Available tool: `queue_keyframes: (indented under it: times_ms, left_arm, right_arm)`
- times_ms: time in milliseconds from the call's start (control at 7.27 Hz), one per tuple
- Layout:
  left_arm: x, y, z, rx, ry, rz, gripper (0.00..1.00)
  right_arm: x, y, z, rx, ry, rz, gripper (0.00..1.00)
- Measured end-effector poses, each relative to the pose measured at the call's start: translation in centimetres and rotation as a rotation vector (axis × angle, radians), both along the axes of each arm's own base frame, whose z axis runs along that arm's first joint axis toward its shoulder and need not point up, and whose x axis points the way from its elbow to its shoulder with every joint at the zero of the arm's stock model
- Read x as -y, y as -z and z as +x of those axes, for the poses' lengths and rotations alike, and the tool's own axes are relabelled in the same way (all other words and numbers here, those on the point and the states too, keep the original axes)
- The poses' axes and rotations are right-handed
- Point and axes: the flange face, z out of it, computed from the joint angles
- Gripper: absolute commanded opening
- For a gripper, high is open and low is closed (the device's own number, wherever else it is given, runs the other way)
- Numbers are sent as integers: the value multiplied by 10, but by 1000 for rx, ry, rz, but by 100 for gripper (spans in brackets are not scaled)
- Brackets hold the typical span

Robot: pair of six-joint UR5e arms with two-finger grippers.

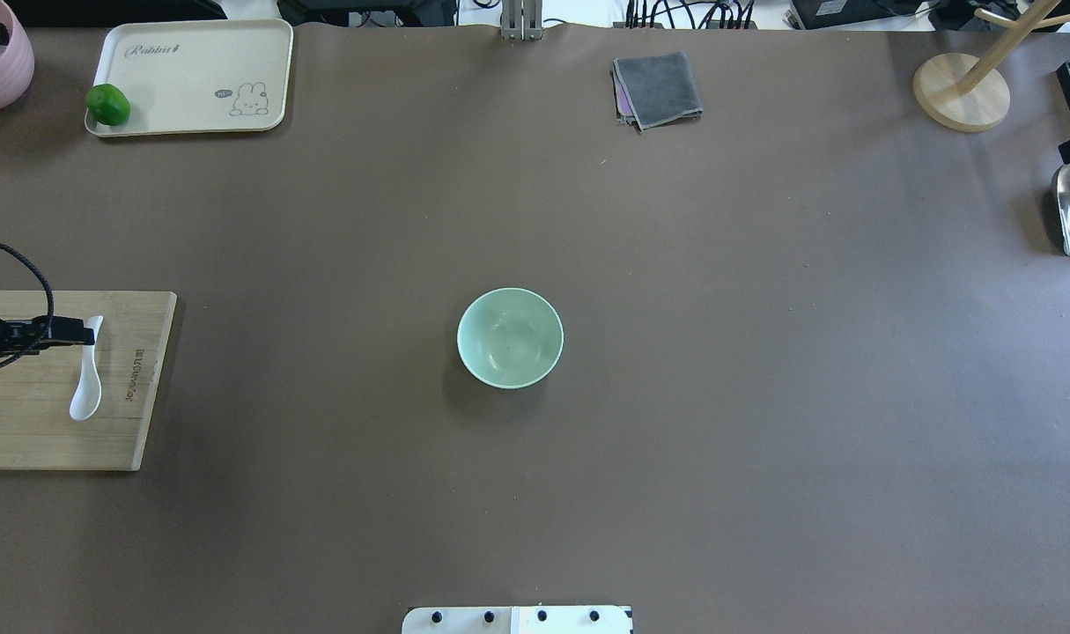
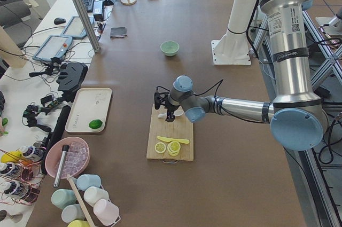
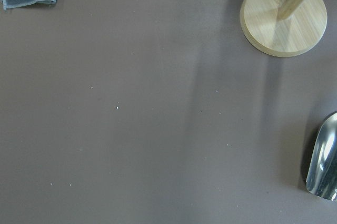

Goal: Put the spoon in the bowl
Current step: 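Lower the left gripper onto the white spoon on the cutting board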

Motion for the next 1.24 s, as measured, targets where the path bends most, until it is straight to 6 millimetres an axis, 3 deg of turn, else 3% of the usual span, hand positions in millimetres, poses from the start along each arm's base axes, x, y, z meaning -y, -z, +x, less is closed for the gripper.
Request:
queue_keyframes:
  times_ms: [275, 826, 963, 1239]
  left_arm:
    - [3, -3, 15, 12, -6, 9, 56]
    - [2, -6, 21, 20, -14, 12, 5]
    - [2, -6, 21, 21, -14, 13, 0]
    - [6, 3, 25, 8, -16, 26, 0]
  right_arm:
    - [-3, -6, 3, -4, -2, -6, 100]
    - [-3, -7, 3, -5, -4, -10, 100]
    - [-3, -7, 4, -4, -6, -10, 100]
    - [-3, -7, 4, -4, -8, -14, 100]
